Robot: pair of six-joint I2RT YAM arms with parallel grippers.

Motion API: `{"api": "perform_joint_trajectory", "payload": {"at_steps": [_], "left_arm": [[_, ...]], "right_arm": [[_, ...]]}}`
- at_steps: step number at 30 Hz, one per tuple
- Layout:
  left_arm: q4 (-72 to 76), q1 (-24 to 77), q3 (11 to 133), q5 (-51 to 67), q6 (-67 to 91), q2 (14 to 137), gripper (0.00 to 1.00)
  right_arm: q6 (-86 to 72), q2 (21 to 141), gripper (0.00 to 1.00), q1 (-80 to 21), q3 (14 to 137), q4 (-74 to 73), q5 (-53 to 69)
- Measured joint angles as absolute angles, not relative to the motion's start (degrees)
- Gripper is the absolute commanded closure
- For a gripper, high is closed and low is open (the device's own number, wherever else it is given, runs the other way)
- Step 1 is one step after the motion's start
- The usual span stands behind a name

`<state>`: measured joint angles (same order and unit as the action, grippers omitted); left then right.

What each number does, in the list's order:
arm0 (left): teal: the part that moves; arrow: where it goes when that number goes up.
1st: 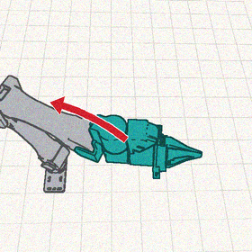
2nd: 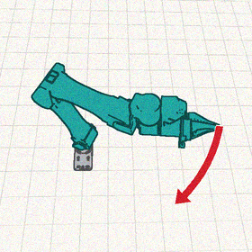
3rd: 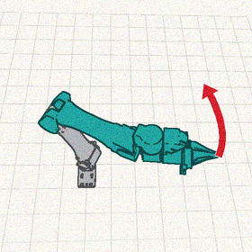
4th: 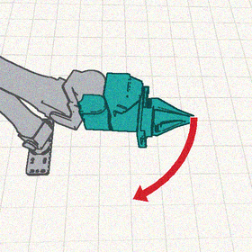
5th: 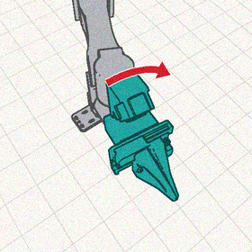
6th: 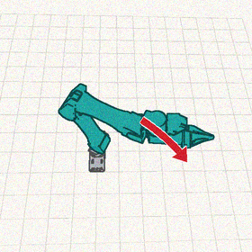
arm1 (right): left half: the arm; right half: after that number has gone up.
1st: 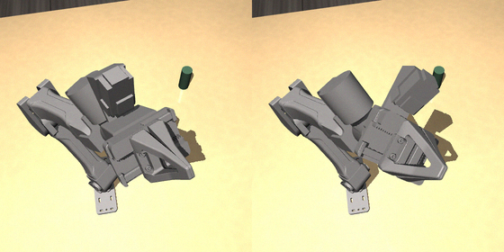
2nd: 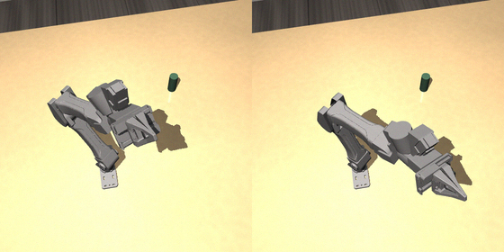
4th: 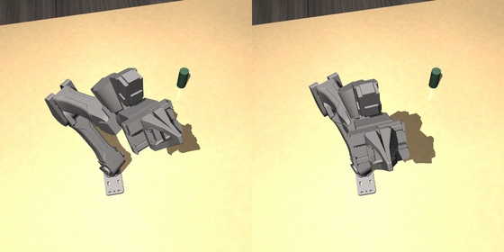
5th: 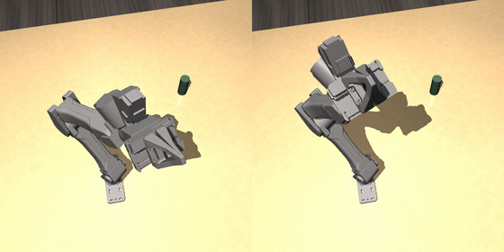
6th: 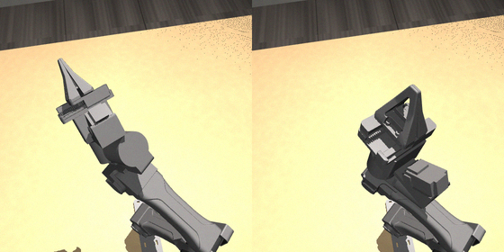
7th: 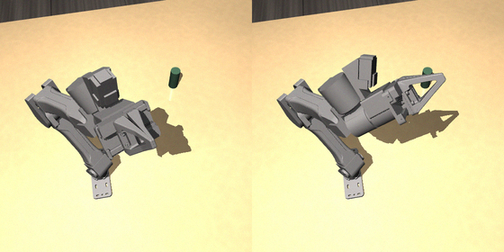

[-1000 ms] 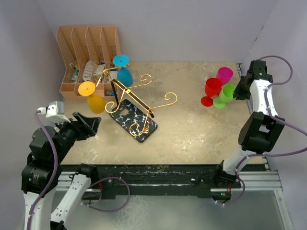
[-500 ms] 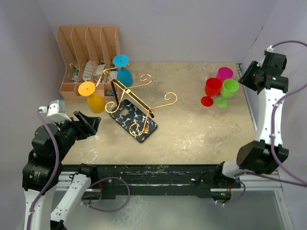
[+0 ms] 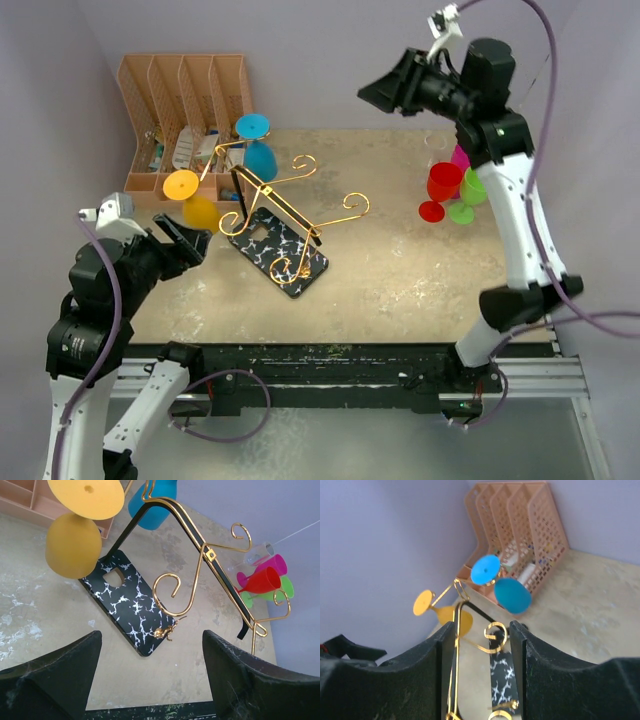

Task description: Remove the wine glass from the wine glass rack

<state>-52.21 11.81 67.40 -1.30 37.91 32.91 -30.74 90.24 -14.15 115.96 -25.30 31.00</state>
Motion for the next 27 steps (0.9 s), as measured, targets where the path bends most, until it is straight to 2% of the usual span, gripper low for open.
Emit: {"api": "perform_joint_trajectory", "payload": {"at_steps": [3,9,15,21,24,27], "left_arm": [[-52.90,11.81,67.88,-1.61,39.51,32.88,0.16],[-54.19,11.81,72.29,-1.67,43.24,35.11,0.15],[-53.67,11.81,79.46,-1.37,45.47,48.49,0.17],[-51.09,10.72,91.79,-0.38,45.25,61.98,0.19],[-48.27,5.80,101.23,4.56,45.23,68.29,0.26],[-43.22,-3.33,108.84,12.58,45.43,74.76,0.45]], "right_arm": [[-31.88,100.66,0.50,-14.98,126.50,-24.56,33.71],[-31.99,107.98,0.50,-15.22,127.50,-25.50,35.77],[-30.76,99.59,0.50,-15.38,114.02,-24.47,35.09],[-28.42,88.53,0.50,-15.38,108.12,-22.83,32.51],[-27.38,84.40,0.50,-15.38,106.21,-21.32,32.12],[-26.81,82.41,0.50,-15.38,104.55,-19.94,32.23]]}}
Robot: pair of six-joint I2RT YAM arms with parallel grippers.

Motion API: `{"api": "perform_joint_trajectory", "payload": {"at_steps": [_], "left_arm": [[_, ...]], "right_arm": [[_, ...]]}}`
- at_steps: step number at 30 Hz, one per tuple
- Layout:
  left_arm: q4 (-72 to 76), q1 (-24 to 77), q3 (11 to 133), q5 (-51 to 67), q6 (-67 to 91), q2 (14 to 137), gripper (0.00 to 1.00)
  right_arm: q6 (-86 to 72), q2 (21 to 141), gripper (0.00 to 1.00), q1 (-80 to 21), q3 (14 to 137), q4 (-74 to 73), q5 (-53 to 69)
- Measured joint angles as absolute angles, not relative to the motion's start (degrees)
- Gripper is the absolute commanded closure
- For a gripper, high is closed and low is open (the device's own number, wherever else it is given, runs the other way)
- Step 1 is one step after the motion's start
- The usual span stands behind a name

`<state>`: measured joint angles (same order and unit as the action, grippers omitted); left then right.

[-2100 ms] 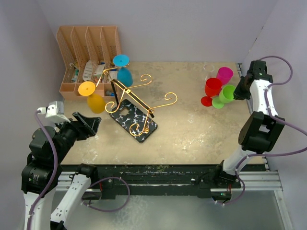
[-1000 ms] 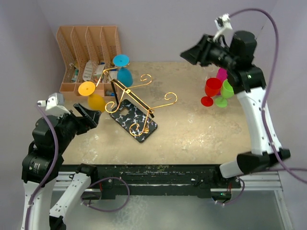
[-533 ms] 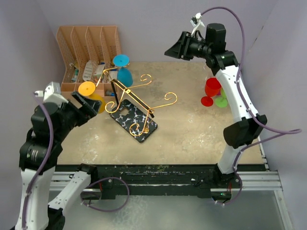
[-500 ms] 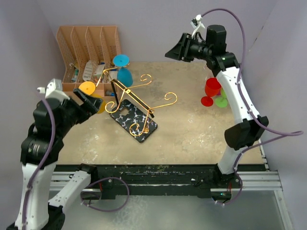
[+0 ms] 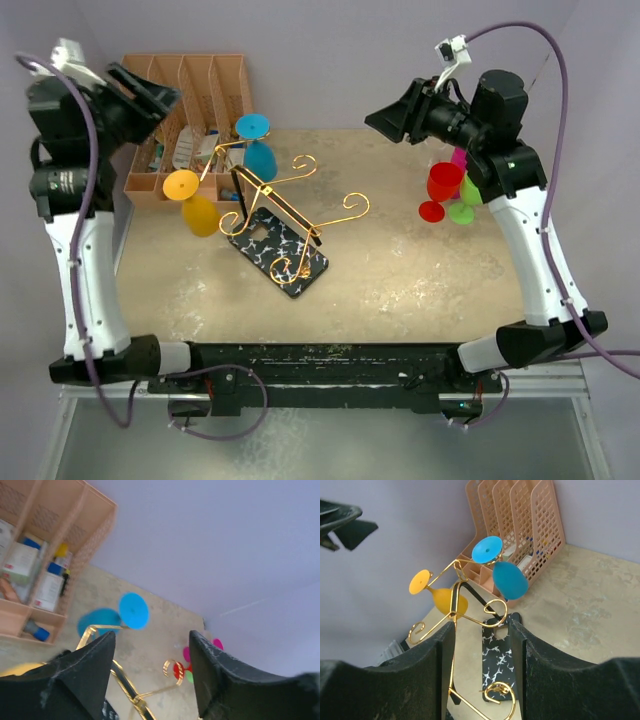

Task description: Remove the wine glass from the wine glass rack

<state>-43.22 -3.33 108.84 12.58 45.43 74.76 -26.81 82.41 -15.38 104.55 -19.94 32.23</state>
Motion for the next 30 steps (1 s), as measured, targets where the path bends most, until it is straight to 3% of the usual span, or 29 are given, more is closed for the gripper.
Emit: {"api": "perform_joint_trajectory", "payload": {"at_steps": [2,4,7,10,15,20,30], "left_arm": [[-38.79,-12.73,107.68,20.88,46.83,77.01,0.49],[-32.36,-23.42,99.11,28.80,49.41,77.10,0.45],[-30.96,-31.20,86.50,32.75,51.44,76.36,0.42],[-29.43,-31.24,73.63,36.93,53.74,70.98,0.39],[-23.79,-29.08,63.09,43.05,57.30,56.38,0.38],[-18.63,-28.58,61.17,46.28,58.04,51.57,0.38],[-26.02,-28.47,62.06,43.00,54.17,52.64,0.38]], "right_arm": [[-26.68,82.46,0.50,-15.38,103.81,-19.38,32.49],[-26.35,82.91,0.50,-15.38,103.00,-19.40,32.51],[-26.02,83.77,0.50,-15.38,102.41,-19.75,32.49],[-25.91,84.12,0.50,-15.38,102.37,-20.10,32.51],[-25.98,83.44,0.50,-15.38,101.51,-19.86,32.53],[-26.00,82.17,0.50,-15.38,99.72,-19.53,32.56],[-26.02,78.13,0.50,-15.38,96.42,-18.83,32.56]]}}
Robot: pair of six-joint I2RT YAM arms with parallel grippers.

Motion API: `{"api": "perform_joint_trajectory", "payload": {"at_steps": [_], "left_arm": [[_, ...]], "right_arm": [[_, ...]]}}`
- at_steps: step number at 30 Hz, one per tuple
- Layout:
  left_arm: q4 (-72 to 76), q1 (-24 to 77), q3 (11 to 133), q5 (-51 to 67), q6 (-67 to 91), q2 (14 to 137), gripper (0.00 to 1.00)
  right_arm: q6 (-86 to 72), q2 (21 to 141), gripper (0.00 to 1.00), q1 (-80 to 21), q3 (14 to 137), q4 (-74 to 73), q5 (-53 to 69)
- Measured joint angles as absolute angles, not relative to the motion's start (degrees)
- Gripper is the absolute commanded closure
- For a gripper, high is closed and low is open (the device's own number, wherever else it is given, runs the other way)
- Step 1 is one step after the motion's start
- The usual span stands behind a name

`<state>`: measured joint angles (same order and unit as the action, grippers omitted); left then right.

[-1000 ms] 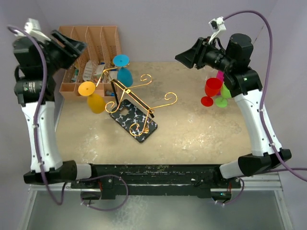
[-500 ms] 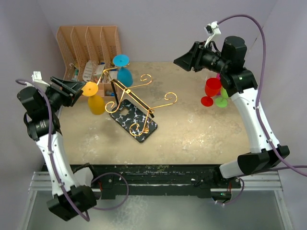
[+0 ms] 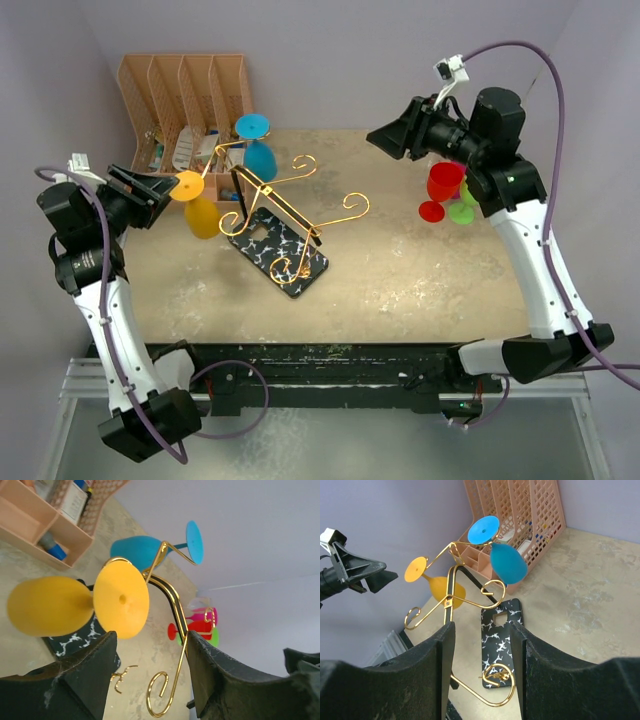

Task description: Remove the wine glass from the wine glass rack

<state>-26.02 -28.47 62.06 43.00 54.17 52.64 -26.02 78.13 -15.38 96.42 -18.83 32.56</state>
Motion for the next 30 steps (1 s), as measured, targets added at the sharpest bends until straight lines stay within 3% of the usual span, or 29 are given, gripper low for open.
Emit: {"api": "perform_joint_trajectory", "payload": {"at_steps": [5,12,18,30], "left_arm": [[-34.00,-28.42,67.42,35.33,48.58,52.18,0.38],[-35.05,-28.42,65.60,34.30,46.94,51.66,0.39],[-29.91,-28.42,57.17,38.52,50.00,54.00,0.39],[-17.72,-28.42,54.50,44.47,55.79,56.47,0.43]], "right_arm": [[-26.02,77.32,0.50,-15.38,95.96,-18.46,32.56],[-26.13,77.25,0.50,-15.38,95.29,-17.93,32.56],[-26.15,77.14,0.50,-15.38,94.76,-17.21,32.58],[-26.35,77.01,0.50,-15.38,93.19,-16.51,32.60]]}}
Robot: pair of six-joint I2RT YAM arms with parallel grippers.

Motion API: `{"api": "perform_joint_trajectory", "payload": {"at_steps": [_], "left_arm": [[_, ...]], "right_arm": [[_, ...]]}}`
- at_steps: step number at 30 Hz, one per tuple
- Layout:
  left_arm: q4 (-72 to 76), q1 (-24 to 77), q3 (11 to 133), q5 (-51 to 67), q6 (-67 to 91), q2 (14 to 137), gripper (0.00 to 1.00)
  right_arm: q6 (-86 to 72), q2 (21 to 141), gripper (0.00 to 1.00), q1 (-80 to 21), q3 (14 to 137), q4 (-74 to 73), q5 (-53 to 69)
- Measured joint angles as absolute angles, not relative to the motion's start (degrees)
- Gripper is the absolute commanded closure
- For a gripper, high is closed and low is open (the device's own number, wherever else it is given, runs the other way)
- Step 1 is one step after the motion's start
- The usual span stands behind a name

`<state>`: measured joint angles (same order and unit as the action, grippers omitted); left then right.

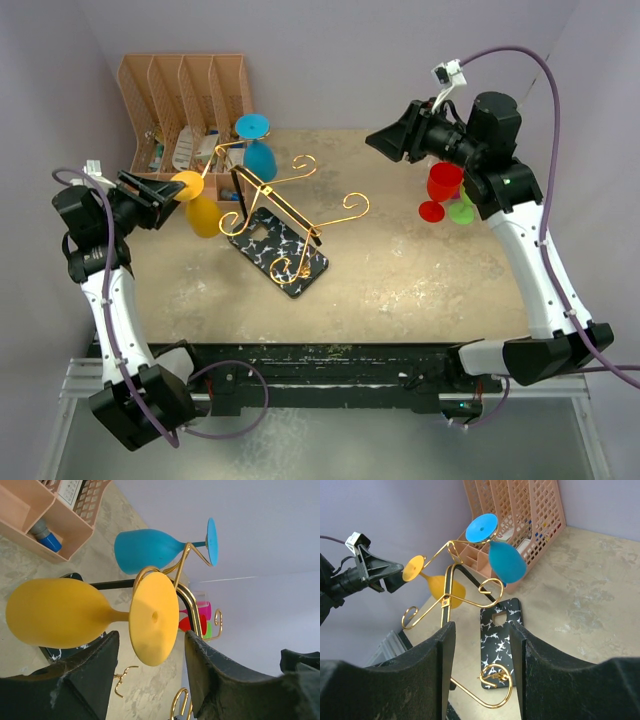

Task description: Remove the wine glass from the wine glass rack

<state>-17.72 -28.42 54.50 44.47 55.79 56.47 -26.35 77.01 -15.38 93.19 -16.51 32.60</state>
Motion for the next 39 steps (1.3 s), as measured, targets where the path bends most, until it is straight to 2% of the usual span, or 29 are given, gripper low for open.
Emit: {"api": "perform_joint_trajectory", "payload": {"at_steps": [4,8,17,27,39], "left_arm": [[-15.79,-28.42,54.39,45.74,56.93,57.32,0.54],[-14.00,-28.42,53.71,46.81,58.17,57.80,0.75],[-10.07,-28.47,51.79,49.80,60.97,59.46,1.00],[-7.14,-28.47,51.62,51.70,65.39,59.46,1.00],[3.73,-28.47,48.84,52.80,75.40,60.62,1.00]], "right_arm": [[-26.35,76.97,0.50,-15.38,93.19,-16.36,32.60],[-26.35,76.95,0.51,-15.38,92.97,-16.16,32.67],[-26.35,76.79,0.51,-15.38,92.03,-15.90,32.73],[-26.35,76.73,0.51,-15.38,91.83,-15.70,32.73],[-26.35,75.88,0.51,-15.38,91.42,-15.27,32.71]]}}
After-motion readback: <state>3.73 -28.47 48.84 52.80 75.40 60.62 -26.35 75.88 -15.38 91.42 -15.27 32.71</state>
